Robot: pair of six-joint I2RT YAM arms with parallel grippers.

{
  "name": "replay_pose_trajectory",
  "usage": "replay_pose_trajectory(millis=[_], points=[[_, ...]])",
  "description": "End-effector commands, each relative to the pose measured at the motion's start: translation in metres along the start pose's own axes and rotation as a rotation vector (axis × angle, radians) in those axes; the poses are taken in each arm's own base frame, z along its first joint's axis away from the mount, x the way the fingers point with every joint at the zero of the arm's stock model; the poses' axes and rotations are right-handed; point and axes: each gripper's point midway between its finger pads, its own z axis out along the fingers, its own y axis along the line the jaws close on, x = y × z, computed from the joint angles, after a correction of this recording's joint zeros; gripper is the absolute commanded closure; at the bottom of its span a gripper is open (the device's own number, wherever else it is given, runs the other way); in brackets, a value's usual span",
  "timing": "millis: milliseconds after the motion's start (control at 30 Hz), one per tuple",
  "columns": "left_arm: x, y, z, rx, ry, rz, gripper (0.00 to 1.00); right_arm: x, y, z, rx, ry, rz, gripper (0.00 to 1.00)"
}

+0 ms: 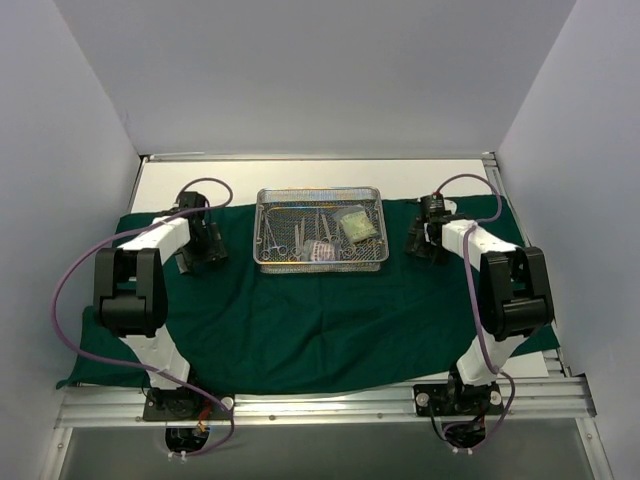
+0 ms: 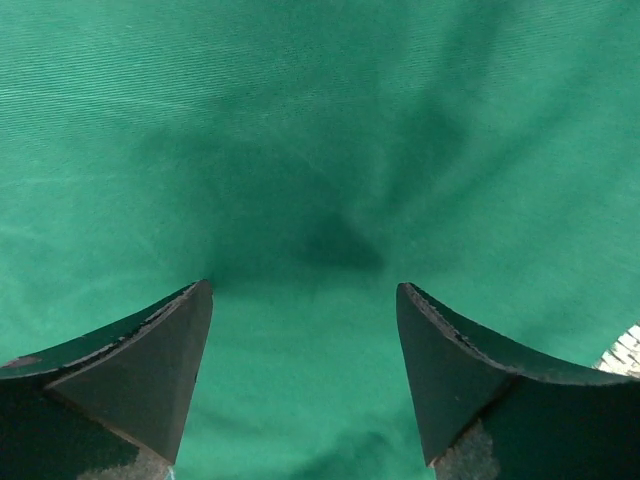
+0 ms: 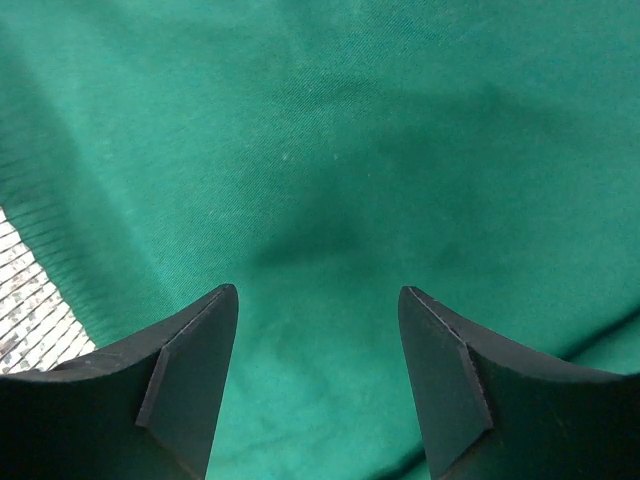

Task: Open and lay out the surgical kit
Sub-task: Smooth out the surgical kit at the center of the board.

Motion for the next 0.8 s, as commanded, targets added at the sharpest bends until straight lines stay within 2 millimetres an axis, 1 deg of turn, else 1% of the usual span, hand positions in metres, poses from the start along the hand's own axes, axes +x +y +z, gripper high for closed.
replay_pose_trajectory(millis=[0, 33, 100, 133, 200, 300, 333, 367, 400, 433, 467, 500, 533, 567, 600, 633, 667, 733, 767], points=[[-0.015, -0.008, 0.008, 0.012, -0.027, 0.015, 0.18, 0.006, -0.007, 0.009, 0.041, 0.012, -0.017, 0.39], [-0.014, -0.008, 0.01, 0.007, -0.019, 0.016, 0.22, 0.009, -0.008, 0.012, 0.049, 0.02, -0.019, 0.39], [-0.009, -0.005, 0.016, -0.01, 0.004, 0.017, 0.25, 0.014, -0.01, 0.015, 0.063, 0.029, -0.016, 0.39], [-0.009, -0.005, 0.017, -0.013, 0.007, 0.016, 0.31, 0.02, -0.013, 0.018, 0.076, 0.046, -0.018, 0.39], [-0.007, -0.003, 0.021, -0.03, 0.019, 0.019, 0.38, 0.026, -0.016, 0.022, 0.085, 0.06, -0.02, 0.39], [-0.005, 0.001, 0.026, -0.053, 0.037, 0.023, 0.45, 0.039, -0.021, 0.028, 0.107, 0.095, -0.022, 0.41], [-0.004, 0.0, 0.027, -0.055, 0.041, 0.027, 0.5, 0.044, -0.023, 0.031, 0.113, 0.111, -0.025, 0.48], [-0.004, 0.0, 0.028, -0.055, 0.043, 0.029, 0.58, 0.046, -0.023, 0.032, 0.114, 0.115, -0.022, 0.52], [-0.002, 0.001, 0.03, -0.06, 0.054, 0.031, 0.61, 0.049, -0.023, 0.033, 0.114, 0.123, -0.021, 0.56], [-0.004, 0.0, 0.031, -0.06, 0.054, 0.029, 0.66, 0.053, -0.024, 0.035, 0.119, 0.136, -0.024, 0.66], [-0.004, 0.0, 0.032, -0.061, 0.057, 0.03, 0.68, 0.054, -0.025, 0.036, 0.121, 0.14, -0.025, 0.71], [-0.003, 0.0, 0.034, -0.065, 0.065, 0.034, 0.74, 0.055, -0.025, 0.037, 0.122, 0.143, -0.025, 0.75], [-0.004, -0.001, 0.035, -0.066, 0.065, 0.034, 0.79, 0.055, -0.025, 0.038, 0.123, 0.144, -0.027, 0.85], [-0.009, -0.002, 0.034, -0.067, 0.055, 0.036, 0.83, 0.056, -0.025, 0.039, 0.123, 0.144, -0.029, 0.9], [-0.01, -0.001, 0.035, -0.071, 0.059, 0.037, 0.94, 0.054, -0.024, 0.04, 0.119, 0.14, -0.029, 0.94], [-0.012, -0.001, 0.036, -0.074, 0.058, 0.039, 0.97, 0.052, -0.023, 0.04, 0.116, 0.138, -0.03, 1.0], [-0.019, -0.004, 0.034, -0.072, 0.044, 0.038, 0.98, 0.05, -0.022, 0.04, 0.115, 0.135, -0.029, 1.0], [-0.022, -0.003, 0.037, -0.081, 0.056, 0.039, 0.98, 0.041, -0.017, 0.041, 0.103, 0.12, -0.024, 1.0], [-0.035, -0.008, 0.034, -0.074, 0.031, 0.035, 0.98, 0.037, -0.015, 0.042, 0.1, 0.115, -0.02, 1.0]])
